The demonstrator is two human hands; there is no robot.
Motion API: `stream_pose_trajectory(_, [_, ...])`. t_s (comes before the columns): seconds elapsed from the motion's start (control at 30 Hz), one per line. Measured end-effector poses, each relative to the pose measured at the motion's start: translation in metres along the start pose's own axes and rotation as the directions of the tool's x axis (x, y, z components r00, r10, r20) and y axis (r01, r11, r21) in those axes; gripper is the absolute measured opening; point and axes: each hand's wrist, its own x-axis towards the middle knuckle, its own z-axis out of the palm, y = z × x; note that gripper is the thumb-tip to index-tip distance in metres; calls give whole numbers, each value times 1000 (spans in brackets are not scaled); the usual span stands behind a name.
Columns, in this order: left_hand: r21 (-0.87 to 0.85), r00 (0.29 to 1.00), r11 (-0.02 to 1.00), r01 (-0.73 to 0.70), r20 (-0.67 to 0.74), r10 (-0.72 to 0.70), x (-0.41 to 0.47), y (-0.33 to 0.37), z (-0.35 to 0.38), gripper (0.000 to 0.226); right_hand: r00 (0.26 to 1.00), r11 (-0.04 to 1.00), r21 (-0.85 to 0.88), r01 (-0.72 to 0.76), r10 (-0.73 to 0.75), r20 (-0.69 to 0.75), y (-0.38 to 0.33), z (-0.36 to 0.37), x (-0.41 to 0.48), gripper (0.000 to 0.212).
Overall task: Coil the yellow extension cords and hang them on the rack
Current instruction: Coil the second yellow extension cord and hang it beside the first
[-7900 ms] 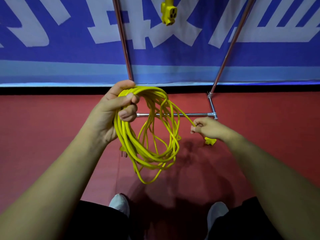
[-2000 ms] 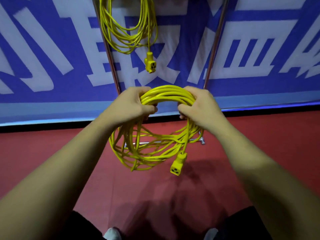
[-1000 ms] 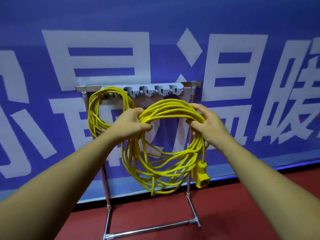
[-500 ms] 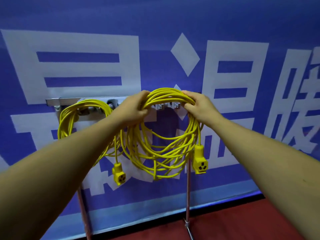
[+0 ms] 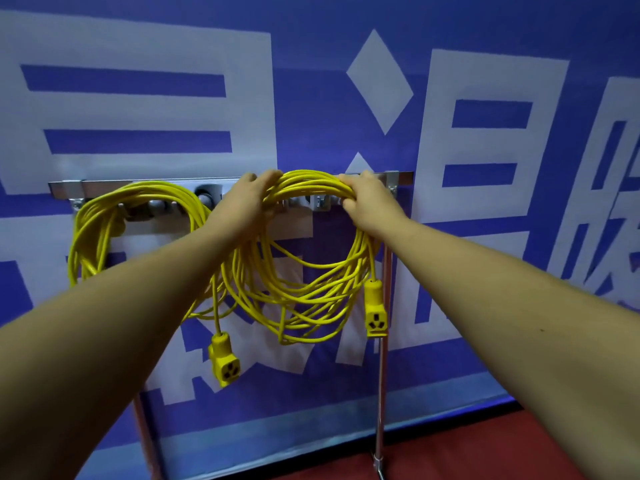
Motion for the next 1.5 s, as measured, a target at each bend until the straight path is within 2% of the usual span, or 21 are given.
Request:
stream_pose_trajectory(0.07, [50, 1000, 999, -16, 11, 15, 1, -2, 6, 44, 999, 999, -39, -34, 35, 20, 1, 8, 3, 37])
stream_pose_trajectory(0.2, [70, 994, 998, -9, 113, 1, 5, -9, 16, 52, 981, 986, -150, -70, 95, 169, 3, 19, 5, 49])
stream_pose_trajectory(0.33, [-38, 986, 999, 9, 166, -3, 9, -11, 19, 60, 988, 978, -207, 31, 1, 152, 0, 23, 5, 74])
stream_pose_trajectory(0.53, [-223, 991, 971, 91, 119, -65, 9, -12, 34, 49, 984, 980, -166, 109, -82, 160, 9, 23, 0, 59])
stream_pose_trajectory(0.6, [-238, 990, 964, 121, 105, -99, 10, -12, 38, 48, 984, 984, -145, 104, -81, 157, 9, 23, -2, 56])
stream_pose_trajectory(0.73, [-247, 993, 964, 97, 87, -78, 6, -12, 40, 45, 992, 993, -89, 82, -73, 106, 7, 25, -3, 51])
stream_pose_trajectory(0.87, [-82, 1000, 997, -13, -14, 11, 1, -15, 43, 37, 995, 986, -134, 96, -96, 5, 6, 27, -5, 47])
stream_pose_trajectory(0.97, [14, 997, 999, -34, -68, 34, 0, -15, 45, 36, 989, 984, -122, 127, -136, -65, 1, 28, -11, 48])
stream_pose_trajectory(1.0, [23, 996, 999, -40, -76, 41, 0, -15, 44, 37, 988, 978, -156, 135, -145, -51, 0, 30, -14, 54])
stream_pose_trajectory(1.1, [-17, 997, 999, -35, -73, 34, -1, -10, 40, 35, 990, 899, -423, 110, -137, -35, -3, 45, -24, 98])
stream_pose_trajectory(1.13, [-25, 997, 999, -29, -71, 28, -2, -8, 39, 34, 992, 887, -455, 82, -117, -50, -6, 50, -26, 103])
stream_pose_trajectory(1.23, [6, 999, 1000, -9, -42, 9, -1, -6, 36, 34, 992, 927, -367, 77, -109, -68, -12, 50, -24, 90])
stream_pose_trajectory(1.4, [51, 997, 999, -20, 71, 17, 10, -6, 23, 50, 977, 967, -143, 212, -213, 8, 7, 22, -12, 56])
stream_pose_trajectory(1.5, [93, 997, 995, -30, 68, 23, 13, 0, 17, 46, 982, 980, 60, 190, -190, -16, 6, 9, -3, 43])
